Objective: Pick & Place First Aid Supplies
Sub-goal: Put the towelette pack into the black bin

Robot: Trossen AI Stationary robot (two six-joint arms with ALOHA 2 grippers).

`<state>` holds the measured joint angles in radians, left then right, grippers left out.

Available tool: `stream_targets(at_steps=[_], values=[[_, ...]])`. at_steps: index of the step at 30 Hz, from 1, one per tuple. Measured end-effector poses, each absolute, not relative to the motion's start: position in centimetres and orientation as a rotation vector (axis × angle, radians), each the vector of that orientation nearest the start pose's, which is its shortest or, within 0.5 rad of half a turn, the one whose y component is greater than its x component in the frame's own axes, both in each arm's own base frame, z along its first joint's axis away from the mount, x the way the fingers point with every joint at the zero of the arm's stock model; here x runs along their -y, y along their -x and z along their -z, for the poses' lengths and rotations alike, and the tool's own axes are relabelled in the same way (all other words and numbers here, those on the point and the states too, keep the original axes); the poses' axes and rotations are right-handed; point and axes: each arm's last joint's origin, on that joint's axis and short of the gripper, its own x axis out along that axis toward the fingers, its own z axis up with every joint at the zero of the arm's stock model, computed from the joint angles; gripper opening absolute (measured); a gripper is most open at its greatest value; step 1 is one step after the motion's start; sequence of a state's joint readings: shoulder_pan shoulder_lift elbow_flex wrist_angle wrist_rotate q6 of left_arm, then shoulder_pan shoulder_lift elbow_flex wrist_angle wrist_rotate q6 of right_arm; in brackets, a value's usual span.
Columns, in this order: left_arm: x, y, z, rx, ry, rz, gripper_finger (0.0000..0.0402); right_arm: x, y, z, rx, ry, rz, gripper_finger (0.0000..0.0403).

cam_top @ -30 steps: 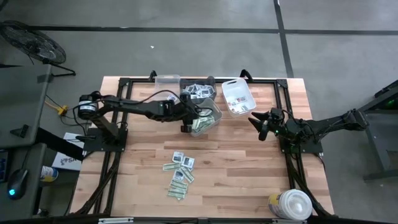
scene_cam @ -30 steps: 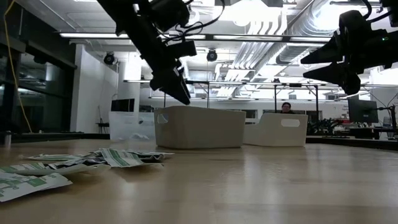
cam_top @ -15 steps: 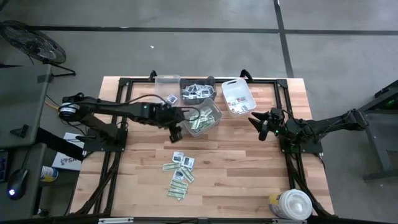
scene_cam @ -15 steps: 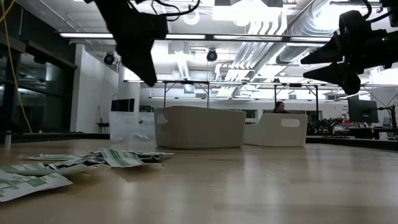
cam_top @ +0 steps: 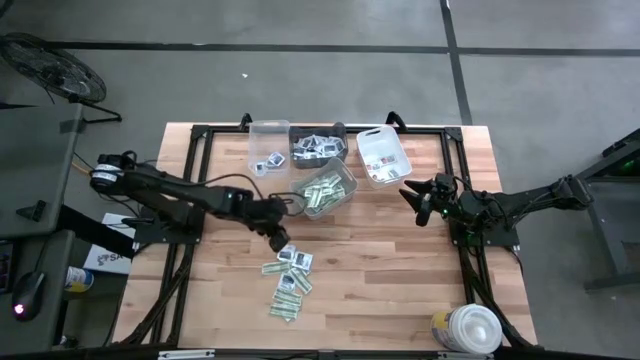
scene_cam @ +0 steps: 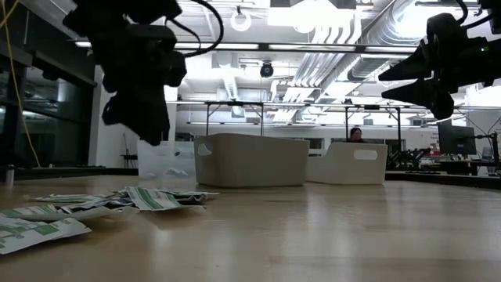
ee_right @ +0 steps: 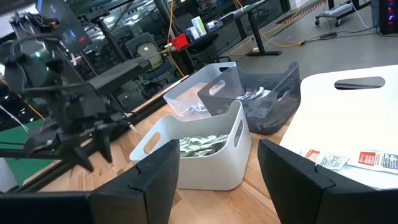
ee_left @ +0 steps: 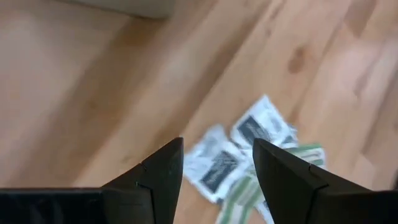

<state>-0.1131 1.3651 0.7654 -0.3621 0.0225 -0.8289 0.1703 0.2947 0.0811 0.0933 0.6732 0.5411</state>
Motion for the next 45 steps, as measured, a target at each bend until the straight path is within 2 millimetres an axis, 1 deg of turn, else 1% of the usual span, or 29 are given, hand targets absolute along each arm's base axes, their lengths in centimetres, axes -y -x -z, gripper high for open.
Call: stream_targets(at_steps=[4, 8, 16, 22, 27, 31, 35, 41, 45], values=[[3.9, -24.8, -17.5, -0.942, 0.789, -0.219, 0.0193, -0.1, -11.1, -17.6, 0.028, -0.479, 0.519, 0.0211], [4.5, -23.8, -15.9, -0.971, 0.825, -0.197, 0.0193, -0.1, -11.1, -17.6, 0.028, -0.479, 0.519, 0.0211], [5.3, -22.5, -14.3, -1.014, 0.812, -0.181, 0.0193, -0.1, -11.1, -17.6, 0.027, -0.479, 0.519, 0.0211], [5.5, -21.8, -13.3, -1.01, 0.866, -0.175, 0.0193, -0.1, -11.1, -17.6, 0.028, -0.479, 0.519, 0.0211], [5.3, -21.5, -12.9, -0.99, 0.885, -0.205, 0.0193, -0.1, -11.1, -17.6, 0.027, -0.479, 0.519, 0.0211], [4.7, -21.5, -12.6, -0.924, 0.94, -0.239, 0.0193, -0.1, -11.1, -17.6, 0.027, -0.479, 0.519, 0.0211], [4.0, -21.8, -12.6, -0.878, 0.954, -0.287, 0.0193, -0.1, -11.1, -17.6, 0.028, -0.479, 0.519, 0.0211], [3.4, -21.9, -12.4, -0.877, 0.981, -0.327, 0.0193, -0.1, -11.1, -17.6, 0.027, -0.479, 0.519, 0.0211], [3.5, -22.2, -12.1, -0.895, 0.988, -0.35, 0.0193, -0.1, -11.1, -17.6, 0.027, -0.479, 0.519, 0.0211]])
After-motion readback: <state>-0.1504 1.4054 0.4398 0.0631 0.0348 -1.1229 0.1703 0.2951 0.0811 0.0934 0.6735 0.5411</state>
